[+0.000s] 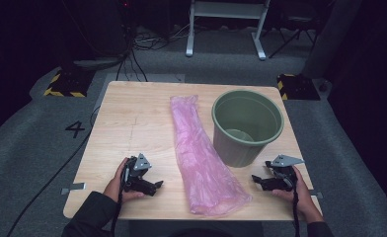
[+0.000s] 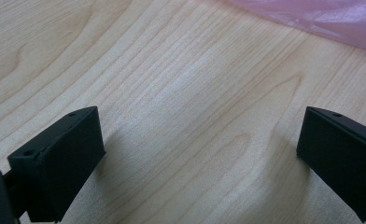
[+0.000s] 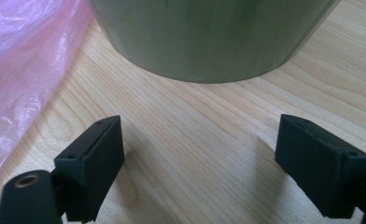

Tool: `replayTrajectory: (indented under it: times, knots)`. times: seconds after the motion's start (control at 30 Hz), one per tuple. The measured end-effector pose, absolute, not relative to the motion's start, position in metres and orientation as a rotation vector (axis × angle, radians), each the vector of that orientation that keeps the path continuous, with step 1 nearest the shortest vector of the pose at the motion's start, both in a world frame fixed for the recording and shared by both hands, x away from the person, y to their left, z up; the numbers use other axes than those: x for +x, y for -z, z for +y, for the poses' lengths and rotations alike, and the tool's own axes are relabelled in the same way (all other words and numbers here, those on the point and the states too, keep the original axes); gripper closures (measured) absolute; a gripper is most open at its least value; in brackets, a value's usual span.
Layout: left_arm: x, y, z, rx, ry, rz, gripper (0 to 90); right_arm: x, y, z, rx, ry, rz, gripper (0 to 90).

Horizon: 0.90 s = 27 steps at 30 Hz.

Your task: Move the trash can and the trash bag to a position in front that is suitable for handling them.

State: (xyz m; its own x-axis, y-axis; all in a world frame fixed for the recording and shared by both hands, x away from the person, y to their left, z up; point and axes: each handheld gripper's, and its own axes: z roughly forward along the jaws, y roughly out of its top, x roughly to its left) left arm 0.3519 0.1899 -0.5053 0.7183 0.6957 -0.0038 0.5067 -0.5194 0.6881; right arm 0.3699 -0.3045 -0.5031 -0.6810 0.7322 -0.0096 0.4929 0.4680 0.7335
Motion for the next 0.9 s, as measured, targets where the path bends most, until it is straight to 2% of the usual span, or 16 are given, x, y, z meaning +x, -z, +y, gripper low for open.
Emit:
replayTrajectory:
  times: [0.23,0.6,0.9]
  knots:
    - [0.352,0.505,0.190,2.238,-0.360,0.906,0.5,0.369,0.502,-0.303,1.013,-1.048,2.408,21.8]
    - [0.352,0.505,0.190,2.234,-0.359,0.910,0.5,0.353,0.495,-0.282,0.871,-1.100,2.484,35.6]
    - [0.352,0.505,0.190,2.235,-0.358,0.910,0.5,0.347,0.495,-0.268,0.800,-1.119,2.548,38.8]
